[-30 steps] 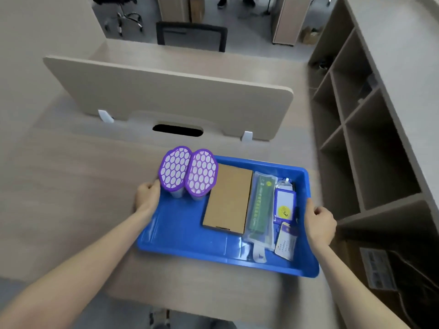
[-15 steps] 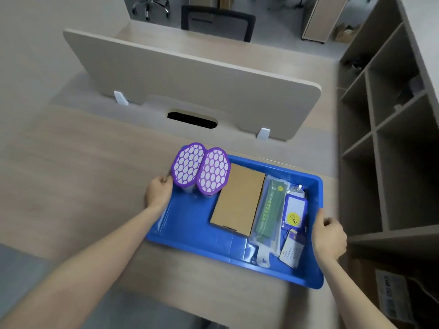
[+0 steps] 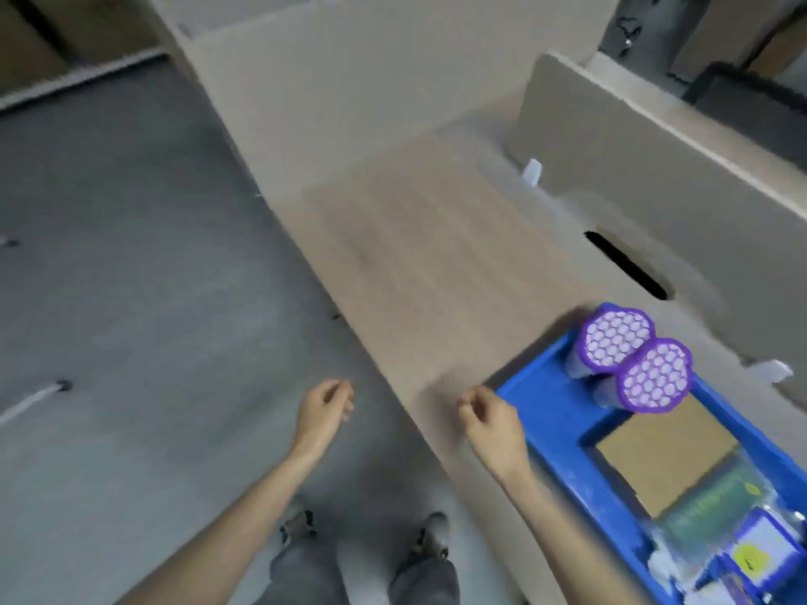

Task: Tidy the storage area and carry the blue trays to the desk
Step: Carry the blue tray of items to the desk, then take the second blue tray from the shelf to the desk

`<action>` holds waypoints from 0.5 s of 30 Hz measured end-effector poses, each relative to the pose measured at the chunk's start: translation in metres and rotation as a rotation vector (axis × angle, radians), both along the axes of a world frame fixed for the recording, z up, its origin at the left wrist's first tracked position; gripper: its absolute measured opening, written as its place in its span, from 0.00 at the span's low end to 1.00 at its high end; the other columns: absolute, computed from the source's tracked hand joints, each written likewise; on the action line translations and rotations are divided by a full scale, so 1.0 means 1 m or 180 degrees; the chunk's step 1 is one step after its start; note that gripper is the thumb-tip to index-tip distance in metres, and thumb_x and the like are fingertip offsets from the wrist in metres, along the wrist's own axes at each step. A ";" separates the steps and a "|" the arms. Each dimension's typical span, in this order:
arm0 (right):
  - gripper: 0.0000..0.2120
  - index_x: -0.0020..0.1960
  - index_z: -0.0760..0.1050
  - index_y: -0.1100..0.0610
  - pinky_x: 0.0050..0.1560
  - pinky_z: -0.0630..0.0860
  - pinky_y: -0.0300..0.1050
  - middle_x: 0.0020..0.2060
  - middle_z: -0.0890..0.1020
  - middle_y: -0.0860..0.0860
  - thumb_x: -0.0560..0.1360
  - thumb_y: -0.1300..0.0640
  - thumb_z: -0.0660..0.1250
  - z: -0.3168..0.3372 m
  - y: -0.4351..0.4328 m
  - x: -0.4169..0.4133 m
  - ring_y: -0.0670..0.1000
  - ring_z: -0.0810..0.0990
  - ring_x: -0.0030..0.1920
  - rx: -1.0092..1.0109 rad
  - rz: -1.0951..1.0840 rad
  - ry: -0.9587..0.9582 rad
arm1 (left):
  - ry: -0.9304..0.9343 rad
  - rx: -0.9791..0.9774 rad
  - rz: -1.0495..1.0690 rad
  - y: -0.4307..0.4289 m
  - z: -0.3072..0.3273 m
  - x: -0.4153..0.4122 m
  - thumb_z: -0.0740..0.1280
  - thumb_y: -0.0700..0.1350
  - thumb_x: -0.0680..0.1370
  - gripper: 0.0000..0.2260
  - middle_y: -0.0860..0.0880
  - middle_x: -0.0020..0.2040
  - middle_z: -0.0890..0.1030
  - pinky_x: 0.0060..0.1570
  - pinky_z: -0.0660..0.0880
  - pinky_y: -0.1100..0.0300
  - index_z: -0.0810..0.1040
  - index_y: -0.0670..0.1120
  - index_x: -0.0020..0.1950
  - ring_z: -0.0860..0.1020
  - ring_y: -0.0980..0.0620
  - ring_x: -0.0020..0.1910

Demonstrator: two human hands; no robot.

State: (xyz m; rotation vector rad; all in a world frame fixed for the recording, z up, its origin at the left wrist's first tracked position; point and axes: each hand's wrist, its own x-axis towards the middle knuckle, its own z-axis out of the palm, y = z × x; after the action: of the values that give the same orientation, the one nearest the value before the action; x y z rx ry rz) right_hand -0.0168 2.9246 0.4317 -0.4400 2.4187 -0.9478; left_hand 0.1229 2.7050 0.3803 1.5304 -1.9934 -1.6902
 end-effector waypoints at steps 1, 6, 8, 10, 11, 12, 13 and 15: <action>0.06 0.42 0.76 0.52 0.35 0.68 0.42 0.31 0.78 0.45 0.77 0.59 0.65 -0.011 -0.043 0.010 0.45 0.74 0.32 0.0053 0.0416 -0.0198 | -0.0160 0.0141 0.0318 -0.020 0.000 0.048 0.64 0.38 0.81 0.13 0.48 0.28 0.78 0.25 0.71 0.66 0.78 0.43 0.36 0.74 0.48 0.28; 0.07 0.39 0.77 0.54 0.39 0.81 0.51 0.32 0.81 0.52 0.76 0.57 0.66 -0.080 -0.251 0.075 0.49 0.78 0.30 0.0679 0.1753 -0.1189 | -0.0978 0.0946 0.2015 -0.059 -0.006 0.285 0.66 0.45 0.80 0.12 0.42 0.32 0.78 0.28 0.66 0.61 0.78 0.38 0.41 0.72 0.49 0.27; 0.14 0.35 0.73 0.58 0.25 0.74 0.38 0.26 0.76 0.54 0.79 0.64 0.62 -0.086 -0.338 0.103 0.44 0.75 0.21 0.0562 0.1887 -0.1427 | -0.0921 0.1312 0.2686 -0.053 -0.016 0.358 0.68 0.45 0.79 0.13 0.42 0.30 0.77 0.28 0.63 0.63 0.79 0.36 0.42 0.70 0.50 0.24; 0.17 0.33 0.71 0.57 0.21 0.67 0.35 0.26 0.76 0.55 0.80 0.63 0.61 -0.084 -0.415 0.130 0.44 0.73 0.18 0.0639 0.1960 -0.1483 | -0.0823 0.1614 0.3175 -0.058 -0.035 0.405 0.70 0.42 0.78 0.13 0.40 0.28 0.75 0.32 0.63 0.61 0.78 0.32 0.43 0.71 0.50 0.22; 0.15 0.34 0.72 0.56 0.22 0.67 0.35 0.25 0.77 0.54 0.80 0.61 0.61 -0.084 -0.449 0.142 0.45 0.74 0.19 0.0785 0.2039 -0.1490 | -0.0860 0.1666 0.3358 -0.071 -0.042 0.418 0.70 0.41 0.78 0.12 0.40 0.27 0.75 0.34 0.62 0.60 0.77 0.31 0.44 0.71 0.50 0.21; 0.14 0.35 0.72 0.56 0.23 0.67 0.35 0.25 0.78 0.53 0.79 0.60 0.62 -0.085 -0.479 0.152 0.47 0.74 0.20 0.0899 0.2082 -0.1491 | -0.0909 0.1733 0.3497 -0.093 -0.042 0.425 0.70 0.41 0.78 0.12 0.40 0.27 0.75 0.34 0.63 0.60 0.78 0.31 0.44 0.71 0.50 0.22; 0.12 0.35 0.73 0.56 0.24 0.67 0.35 0.25 0.78 0.53 0.78 0.59 0.63 -0.088 -0.505 0.159 0.49 0.75 0.22 0.1007 0.2102 -0.1424 | -0.0870 0.1802 0.3609 -0.123 -0.039 0.427 0.70 0.42 0.78 0.13 0.40 0.29 0.76 0.34 0.64 0.60 0.79 0.32 0.43 0.72 0.49 0.24; 0.10 0.36 0.75 0.58 0.24 0.69 0.37 0.26 0.78 0.54 0.77 0.60 0.63 -0.088 -0.543 0.164 0.51 0.76 0.24 0.1179 0.2104 -0.1226 | -0.0676 0.1821 0.3587 -0.194 -0.026 0.424 0.69 0.44 0.78 0.12 0.41 0.31 0.78 0.33 0.65 0.61 0.80 0.36 0.41 0.72 0.48 0.26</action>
State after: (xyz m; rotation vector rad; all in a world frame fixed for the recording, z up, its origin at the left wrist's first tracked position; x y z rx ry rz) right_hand 0.1474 2.3812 0.3435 -0.7673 1.8426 -0.2560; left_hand 0.5466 2.5107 0.3542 2.3716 -0.3425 -1.5684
